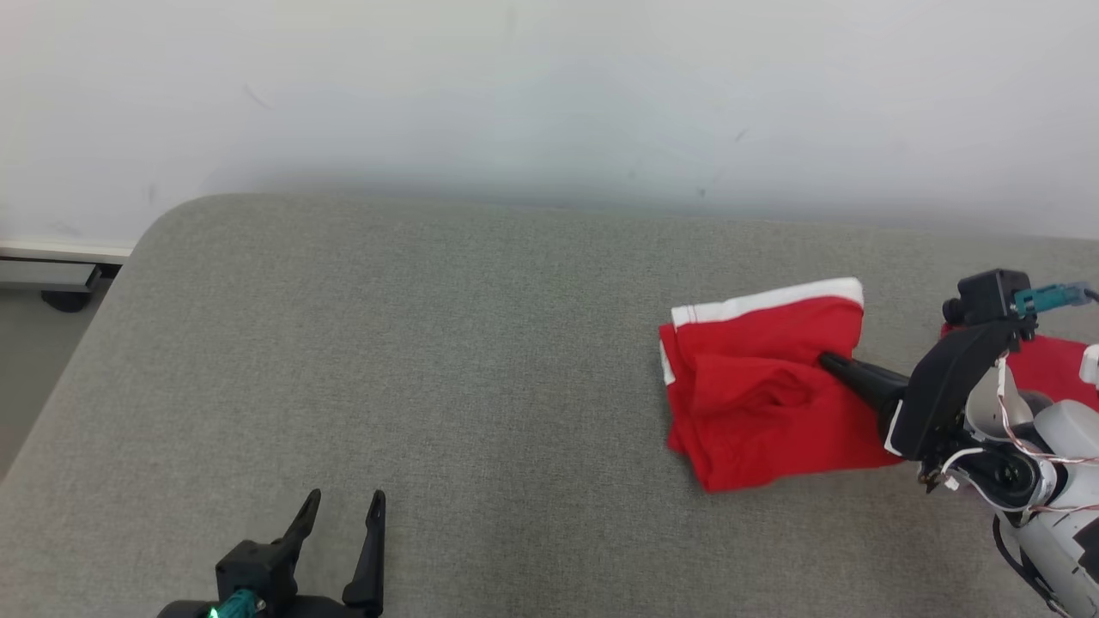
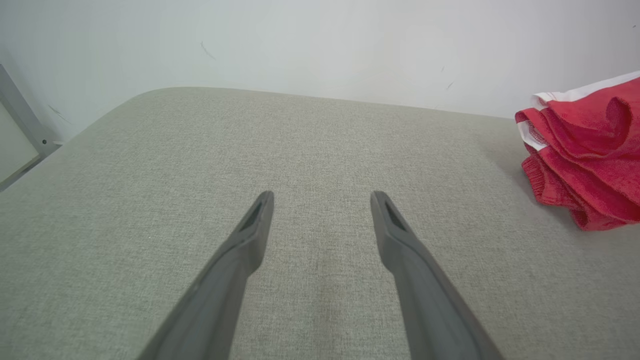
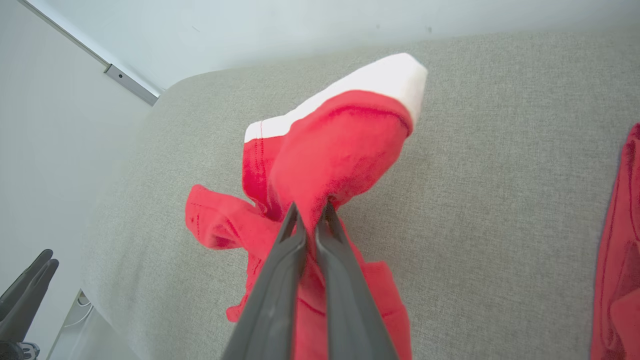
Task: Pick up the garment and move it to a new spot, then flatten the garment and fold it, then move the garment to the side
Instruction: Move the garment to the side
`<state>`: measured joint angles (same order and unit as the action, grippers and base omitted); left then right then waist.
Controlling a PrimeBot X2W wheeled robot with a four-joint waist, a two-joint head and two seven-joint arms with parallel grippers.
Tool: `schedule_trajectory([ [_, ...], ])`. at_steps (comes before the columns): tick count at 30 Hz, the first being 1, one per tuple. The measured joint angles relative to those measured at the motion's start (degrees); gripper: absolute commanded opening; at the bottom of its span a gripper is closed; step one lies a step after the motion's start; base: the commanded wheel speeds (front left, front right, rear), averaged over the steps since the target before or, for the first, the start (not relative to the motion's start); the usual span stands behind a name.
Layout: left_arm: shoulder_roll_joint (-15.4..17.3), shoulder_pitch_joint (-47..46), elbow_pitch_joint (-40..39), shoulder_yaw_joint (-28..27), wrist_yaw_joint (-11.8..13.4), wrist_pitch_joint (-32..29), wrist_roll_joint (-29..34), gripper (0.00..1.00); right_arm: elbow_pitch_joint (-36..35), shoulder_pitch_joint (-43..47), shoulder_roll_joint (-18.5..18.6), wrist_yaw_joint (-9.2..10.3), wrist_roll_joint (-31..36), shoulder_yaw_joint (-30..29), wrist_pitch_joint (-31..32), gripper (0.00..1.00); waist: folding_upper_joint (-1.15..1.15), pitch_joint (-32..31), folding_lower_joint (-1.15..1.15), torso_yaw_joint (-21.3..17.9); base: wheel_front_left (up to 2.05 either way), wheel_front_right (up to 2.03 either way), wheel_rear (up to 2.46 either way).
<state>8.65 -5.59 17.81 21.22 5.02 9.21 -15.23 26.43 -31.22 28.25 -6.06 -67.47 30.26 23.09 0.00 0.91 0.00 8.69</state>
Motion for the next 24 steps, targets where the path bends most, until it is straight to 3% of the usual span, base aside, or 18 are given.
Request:
schedule_trajectory([
  [24,0.34,0.42,-0.53,0.27,-0.07,0.04,0.00,1.00,-1.64,-1.95,7.30,-1.01,3.43,1.96,1.02,0.00,0.00,1.35,0.00,-2.91,0.00,0.00,0.00],
])
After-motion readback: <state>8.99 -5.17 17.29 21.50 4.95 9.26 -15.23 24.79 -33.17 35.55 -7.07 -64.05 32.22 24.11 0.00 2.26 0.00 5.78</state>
